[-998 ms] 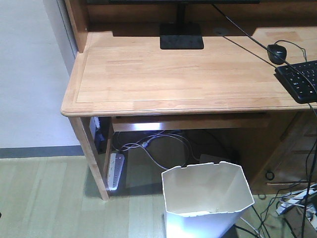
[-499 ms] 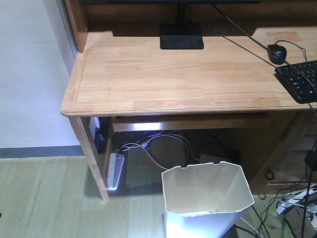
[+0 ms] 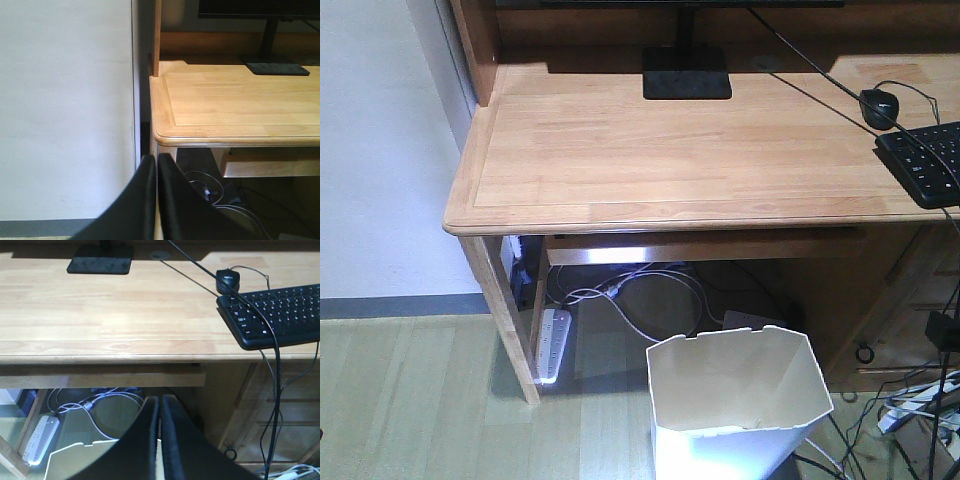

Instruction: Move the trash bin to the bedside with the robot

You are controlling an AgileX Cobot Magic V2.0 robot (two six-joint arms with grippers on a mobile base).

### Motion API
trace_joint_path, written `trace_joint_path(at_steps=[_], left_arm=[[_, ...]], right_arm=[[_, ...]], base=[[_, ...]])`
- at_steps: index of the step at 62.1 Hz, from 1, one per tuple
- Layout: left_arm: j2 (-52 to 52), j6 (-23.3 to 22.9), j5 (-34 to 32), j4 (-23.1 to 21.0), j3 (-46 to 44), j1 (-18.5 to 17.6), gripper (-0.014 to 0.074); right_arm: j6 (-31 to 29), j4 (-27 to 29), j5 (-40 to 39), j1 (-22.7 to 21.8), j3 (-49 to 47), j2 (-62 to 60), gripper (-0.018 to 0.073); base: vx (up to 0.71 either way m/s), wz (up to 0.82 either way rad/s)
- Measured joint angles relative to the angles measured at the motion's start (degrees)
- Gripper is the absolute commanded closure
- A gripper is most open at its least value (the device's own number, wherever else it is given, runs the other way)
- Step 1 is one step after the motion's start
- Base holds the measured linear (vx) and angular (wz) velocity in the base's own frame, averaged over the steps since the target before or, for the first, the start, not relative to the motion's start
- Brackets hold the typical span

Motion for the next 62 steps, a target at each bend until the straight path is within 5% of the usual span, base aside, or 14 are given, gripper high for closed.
trace_joint_path(at_steps=[13, 32, 62], left_arm=[[0.0, 0.0, 0.0, 0.0, 0.0, 0.0, 0.0602], [0.0, 0.0, 0.0, 0.0, 0.0, 0.0, 0.0602], [0.0, 0.0, 0.0, 0.0, 0.0, 0.0, 0.0602]], right_arm=[[0.0, 0.0, 1.3, 0.0, 0.0, 0.0, 0.0409], [0.0, 0.0, 3.2, 0.0, 0.0, 0.0, 0.0052], [1.9, 1.8, 11.4, 0.0, -6.3, 6.6, 0.0018]], base=[[0.00, 0.00], [0.00, 0.00], [0.00, 0.00]])
